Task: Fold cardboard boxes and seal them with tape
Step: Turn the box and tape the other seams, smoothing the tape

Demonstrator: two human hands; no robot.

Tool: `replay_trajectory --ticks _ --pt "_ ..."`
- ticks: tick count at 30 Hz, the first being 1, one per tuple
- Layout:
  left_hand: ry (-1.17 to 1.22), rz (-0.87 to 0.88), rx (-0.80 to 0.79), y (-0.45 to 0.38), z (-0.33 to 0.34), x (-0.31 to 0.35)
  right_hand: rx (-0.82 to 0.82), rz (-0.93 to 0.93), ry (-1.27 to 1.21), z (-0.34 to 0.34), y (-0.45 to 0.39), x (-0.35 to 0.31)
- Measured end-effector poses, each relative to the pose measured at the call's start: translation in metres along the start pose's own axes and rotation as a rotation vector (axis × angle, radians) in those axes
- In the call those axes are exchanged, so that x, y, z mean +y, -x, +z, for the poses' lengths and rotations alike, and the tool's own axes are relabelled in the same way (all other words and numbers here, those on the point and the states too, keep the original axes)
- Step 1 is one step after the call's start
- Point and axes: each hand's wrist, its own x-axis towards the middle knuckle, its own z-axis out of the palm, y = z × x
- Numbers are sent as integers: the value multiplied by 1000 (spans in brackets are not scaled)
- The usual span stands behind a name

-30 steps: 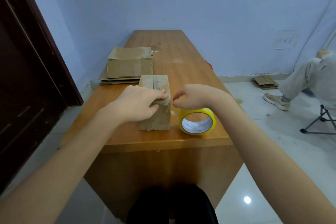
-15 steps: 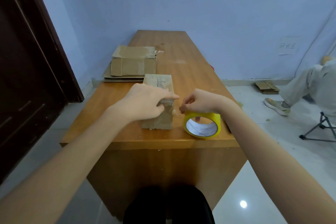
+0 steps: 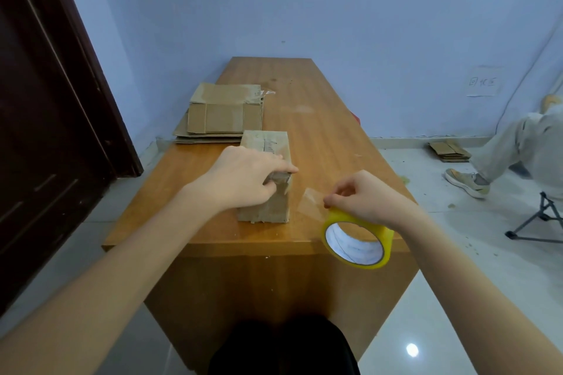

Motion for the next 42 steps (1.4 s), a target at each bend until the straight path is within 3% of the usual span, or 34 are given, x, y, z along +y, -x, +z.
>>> replay_trajectory --ticks 3,6,10,15,19,25,28,31,34,37,42 --pt "2 -7 -11 1 -2 2 110 42 62 -1 1 5" --pt "-19 -24 -29 1 -3 4 348 42 149 4 -4 1" --pt "-31 -53 -34 0 -2 2 571 -42 411 36 -15 -6" --pt "3 -60 -49 1 -2 -1 662 -156 641 68 -31 -1" --pt "24 -55 -26 5 0 -3 591 -173 708 83 -32 6" --pt "-30 -43 -43 14 11 -4 577 -3 777 90 -36 12" --pt "170 -97 -86 16 8 -13 652 0 724 84 -33 7" --pt "394 -152 -108 20 1 -22 589 11 747 79 -31 -3" --pt "479 -152 -140 23 -1 -26 490 -54 720 85 -37 1" --pt "555 -147 -133 24 1 -27 562 -148 670 93 -43 8" --pt "497 -103 -61 26 8 -35 421 69 731 76 -37 9"
